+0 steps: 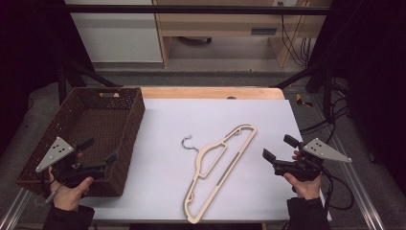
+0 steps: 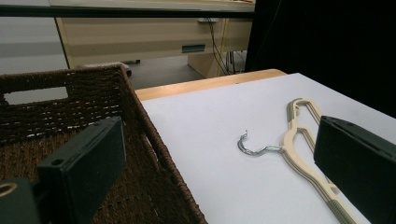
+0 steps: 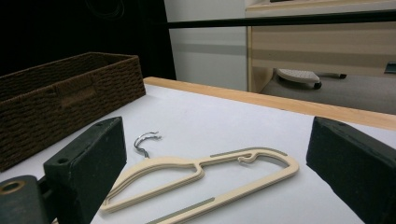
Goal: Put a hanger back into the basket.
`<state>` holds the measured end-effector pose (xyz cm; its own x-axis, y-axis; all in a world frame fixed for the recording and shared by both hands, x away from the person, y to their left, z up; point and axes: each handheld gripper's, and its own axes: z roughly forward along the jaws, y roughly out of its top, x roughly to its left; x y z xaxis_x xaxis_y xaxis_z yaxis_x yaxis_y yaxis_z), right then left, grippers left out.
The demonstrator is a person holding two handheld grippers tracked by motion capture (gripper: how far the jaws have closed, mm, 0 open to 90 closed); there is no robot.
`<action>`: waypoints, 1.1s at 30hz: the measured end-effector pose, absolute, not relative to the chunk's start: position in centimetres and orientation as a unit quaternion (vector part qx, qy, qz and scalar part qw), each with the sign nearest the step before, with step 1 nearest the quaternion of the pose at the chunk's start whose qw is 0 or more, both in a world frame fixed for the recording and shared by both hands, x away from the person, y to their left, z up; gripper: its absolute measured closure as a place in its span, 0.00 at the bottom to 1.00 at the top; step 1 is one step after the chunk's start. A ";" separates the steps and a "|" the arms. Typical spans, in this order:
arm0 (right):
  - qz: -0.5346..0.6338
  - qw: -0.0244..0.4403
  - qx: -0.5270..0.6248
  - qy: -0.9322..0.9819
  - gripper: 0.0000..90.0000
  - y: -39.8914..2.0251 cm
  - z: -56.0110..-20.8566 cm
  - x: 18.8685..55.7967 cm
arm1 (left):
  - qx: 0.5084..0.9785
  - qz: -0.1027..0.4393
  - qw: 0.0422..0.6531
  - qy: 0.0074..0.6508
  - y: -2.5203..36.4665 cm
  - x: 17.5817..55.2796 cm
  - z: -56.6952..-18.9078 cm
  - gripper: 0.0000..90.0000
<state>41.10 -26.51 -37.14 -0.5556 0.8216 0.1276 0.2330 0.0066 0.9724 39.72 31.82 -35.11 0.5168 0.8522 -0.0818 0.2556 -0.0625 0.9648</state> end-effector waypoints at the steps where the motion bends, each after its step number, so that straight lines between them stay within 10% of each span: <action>1: 0.582 0.253 0.396 0.663 0.06 -26.5 -37.2 41.1 | 0.675 0.271 0.549 0.411 31.8 39.8 -35.2 0.02; 33: 0.518 0.210 0.341 0.756 0.18 -14.6 -37.0 47.4 | 0.674 0.277 0.546 0.413 32.1 39.8 -35.2 0.03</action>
